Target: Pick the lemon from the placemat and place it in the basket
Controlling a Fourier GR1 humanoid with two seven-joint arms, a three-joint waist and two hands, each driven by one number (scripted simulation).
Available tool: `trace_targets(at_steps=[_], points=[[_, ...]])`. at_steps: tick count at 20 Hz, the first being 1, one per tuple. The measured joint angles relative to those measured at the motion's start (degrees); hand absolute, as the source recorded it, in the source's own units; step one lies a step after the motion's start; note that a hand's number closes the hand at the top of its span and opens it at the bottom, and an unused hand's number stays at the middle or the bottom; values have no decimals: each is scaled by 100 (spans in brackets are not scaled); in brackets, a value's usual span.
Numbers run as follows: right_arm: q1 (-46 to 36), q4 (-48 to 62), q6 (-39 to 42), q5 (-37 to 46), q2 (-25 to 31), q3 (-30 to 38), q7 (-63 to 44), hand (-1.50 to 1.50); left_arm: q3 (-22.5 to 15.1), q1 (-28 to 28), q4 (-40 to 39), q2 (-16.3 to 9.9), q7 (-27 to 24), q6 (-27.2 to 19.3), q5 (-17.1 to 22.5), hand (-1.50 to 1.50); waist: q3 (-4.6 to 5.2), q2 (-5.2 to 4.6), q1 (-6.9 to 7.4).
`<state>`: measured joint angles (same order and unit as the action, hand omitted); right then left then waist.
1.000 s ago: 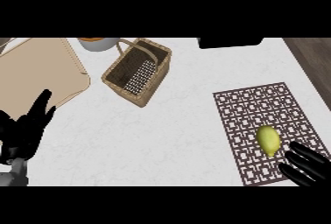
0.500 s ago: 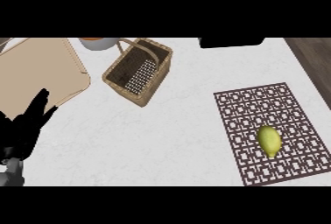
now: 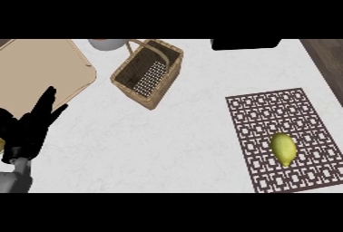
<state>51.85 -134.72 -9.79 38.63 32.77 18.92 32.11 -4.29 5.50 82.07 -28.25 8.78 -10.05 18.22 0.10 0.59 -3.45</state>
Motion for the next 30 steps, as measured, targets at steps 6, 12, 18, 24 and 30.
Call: trace_targets(at_steps=[6,12,18,24,30], points=[[185,230,31,-841,-308,400,1097,-150,-6,82,57,51,61,78,-24,0,-10,-3,103],[-64,773,234,-1495,-633,638,2000,-150,69,338,-94,86,227,278,-39,0,-8,-34,228],[-1140,1720,166,-1153,-909,246,2200,-150,58,466,-238,301,109,310,-255,0,-11,-55,325],[-2301,2546,141,-816,-1169,-269,2165,-150,176,546,-365,372,129,439,-342,0,-10,-64,359],[-3129,3260,25,-225,-1437,-551,1921,-150,332,588,-471,475,132,596,-463,0,-6,-64,358]])
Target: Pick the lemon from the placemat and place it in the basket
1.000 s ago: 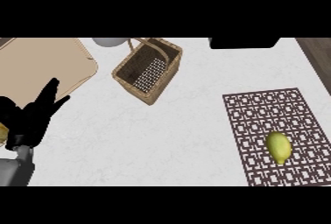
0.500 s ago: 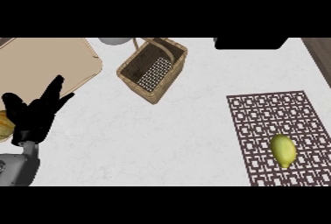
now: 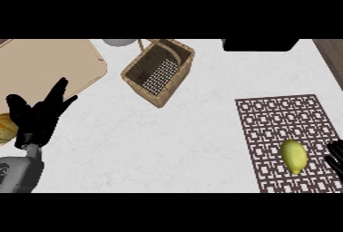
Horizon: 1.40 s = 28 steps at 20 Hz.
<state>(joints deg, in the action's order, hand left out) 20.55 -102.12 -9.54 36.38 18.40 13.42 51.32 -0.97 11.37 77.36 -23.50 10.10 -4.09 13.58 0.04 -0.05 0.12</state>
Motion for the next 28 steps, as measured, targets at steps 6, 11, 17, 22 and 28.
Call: trace_targets(at_steps=[6,11,17,22,28], points=[[-585,445,14,732,-63,-129,-545,-150,187,-55,90,43,73,155,-86,0,1,1,-2],[-594,675,-49,982,-97,-48,-477,-150,287,-221,311,166,131,226,-217,0,-3,4,-12],[-716,1005,-9,888,-55,145,-101,-150,464,-166,254,293,195,341,-389,0,2,3,-20],[-878,1311,109,850,13,160,182,-150,583,-88,216,350,301,443,-455,0,15,3,-19],[-747,1451,-18,934,12,219,482,-150,616,-98,277,508,322,443,-627,0,32,15,-30]])
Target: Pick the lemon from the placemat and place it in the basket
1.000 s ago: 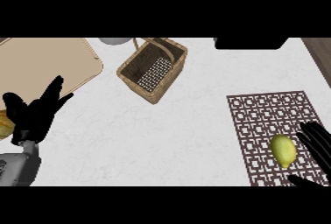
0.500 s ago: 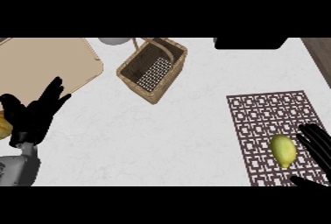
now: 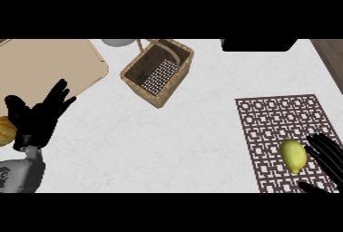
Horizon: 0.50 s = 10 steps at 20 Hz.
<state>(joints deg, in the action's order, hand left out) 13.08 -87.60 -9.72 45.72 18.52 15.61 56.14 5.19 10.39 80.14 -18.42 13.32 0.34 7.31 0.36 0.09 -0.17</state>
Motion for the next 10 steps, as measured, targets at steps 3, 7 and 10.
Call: trace_targets(at_steps=[3,7,10], points=[[-100,91,-150,185,-77,18,-49,-150,31,83,-158,59,-80,8,-84,0,33,11,-11],[-178,138,-341,466,-181,18,-174,-150,91,16,-69,70,-96,93,-63,0,73,32,-12],[-259,149,-428,639,-238,20,-293,-150,104,-30,42,104,-52,65,-93,0,87,40,-11]])
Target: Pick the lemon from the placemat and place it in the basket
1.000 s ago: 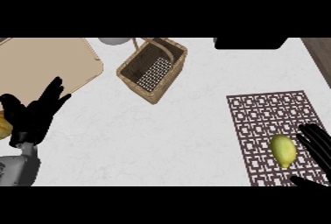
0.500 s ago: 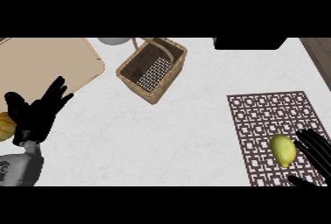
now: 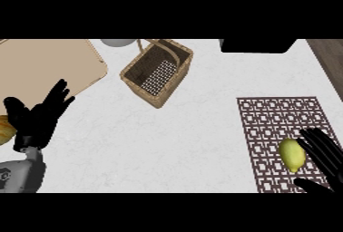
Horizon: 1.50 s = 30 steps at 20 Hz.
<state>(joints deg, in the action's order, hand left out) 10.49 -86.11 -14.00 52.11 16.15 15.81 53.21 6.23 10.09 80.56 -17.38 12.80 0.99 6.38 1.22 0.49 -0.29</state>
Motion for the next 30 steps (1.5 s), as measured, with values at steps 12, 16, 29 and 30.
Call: trace_targets(at_steps=[12,16,29,30], points=[[-268,32,-623,1142,-165,-202,-295,150,1,88,-138,49,-75,53,-100,0,102,37,28],[-321,-105,-459,1789,-486,-483,-880,150,-15,157,-145,62,-69,48,-118,0,156,16,79],[-296,-338,564,2954,-527,-850,-2112,150,-99,289,-85,107,-96,110,-107,0,204,-133,314],[-309,-342,619,2965,-506,-871,-2167,150,-107,289,-89,112,-94,116,-105,0,180,-130,325]])
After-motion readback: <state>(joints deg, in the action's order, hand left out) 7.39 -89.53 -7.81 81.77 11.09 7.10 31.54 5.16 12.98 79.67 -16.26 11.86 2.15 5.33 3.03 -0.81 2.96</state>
